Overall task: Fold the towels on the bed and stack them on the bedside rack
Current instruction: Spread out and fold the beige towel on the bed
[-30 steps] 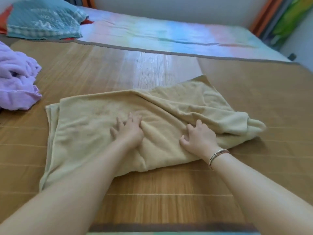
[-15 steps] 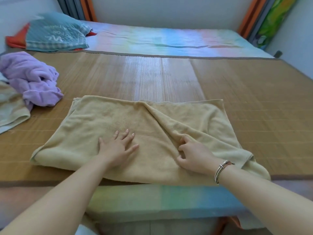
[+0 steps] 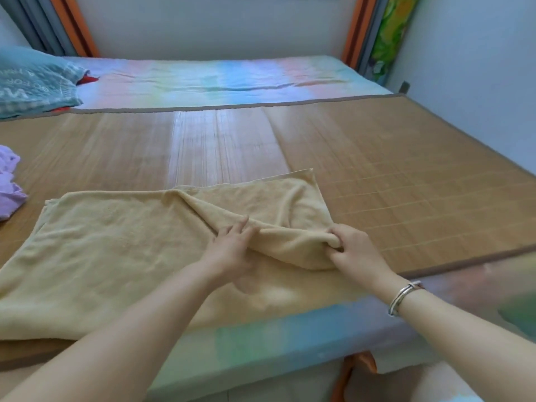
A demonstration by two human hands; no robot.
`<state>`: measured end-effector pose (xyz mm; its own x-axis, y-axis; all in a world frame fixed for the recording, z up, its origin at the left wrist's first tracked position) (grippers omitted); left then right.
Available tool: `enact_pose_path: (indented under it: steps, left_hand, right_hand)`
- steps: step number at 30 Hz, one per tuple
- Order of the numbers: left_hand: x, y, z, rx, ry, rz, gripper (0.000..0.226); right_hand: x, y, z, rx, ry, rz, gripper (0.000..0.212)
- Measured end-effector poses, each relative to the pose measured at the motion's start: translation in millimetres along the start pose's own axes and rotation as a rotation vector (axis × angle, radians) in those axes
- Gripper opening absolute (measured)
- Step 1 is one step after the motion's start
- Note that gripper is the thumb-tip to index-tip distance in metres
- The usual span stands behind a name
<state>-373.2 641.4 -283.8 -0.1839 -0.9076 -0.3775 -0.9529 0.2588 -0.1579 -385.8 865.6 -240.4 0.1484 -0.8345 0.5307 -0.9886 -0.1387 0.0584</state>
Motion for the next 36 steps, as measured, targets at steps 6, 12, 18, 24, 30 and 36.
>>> enact_pose_path:
  steps: [6,12,18,24,30,36]
  left_hand:
    - [-0.9,55.1,-49.3,-0.305,-0.21,-0.153,0.012]
    - [22.9,117.2,-100.0,-0.502,-0.272,-0.179,0.013]
    - [52.5,180.2,-80.2,-0.37,-0.08,-0.263,0.012]
    - [62.1,194.2,-18.3,-0.207,0.11,-0.256,0.037]
    - [53.1,190.7,-35.9,-0.27,0.017,-0.254,0.016]
    - [49.8,190.5,-58.5,-0.437,-0.09,-0.219,0.013]
  right_hand:
    - [-23.4,65.7,-28.3,-0.151,0.511,0.183,0.014]
    - [-34.7,157.4,-22.5,-0.245,0.585,0.206,0.03]
    - [-74.9,227.1,44.7,0.097,0.526,0.516,0.031]
    - [-86.8,205.9,53.5,0.021,0.344,0.397,0.041]
    - [-73.4,188.5,64.3,0.318,0.252,0.526,0.031]
    - [-70.4,193.2,32.0,-0.025,0.622,0.496,0.021]
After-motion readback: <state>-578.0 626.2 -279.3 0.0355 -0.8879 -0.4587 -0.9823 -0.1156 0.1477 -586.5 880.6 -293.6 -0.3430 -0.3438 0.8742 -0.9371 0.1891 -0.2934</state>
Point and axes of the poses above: each hand's wrist, its own y-axis towards the middle knuckle, its own z-axis out of the palm, x = y × z, the point moved 8 cm from there along y, towards the middle knuckle, and after that the axes turned 9 degrees about z, right-handed, at the moved point
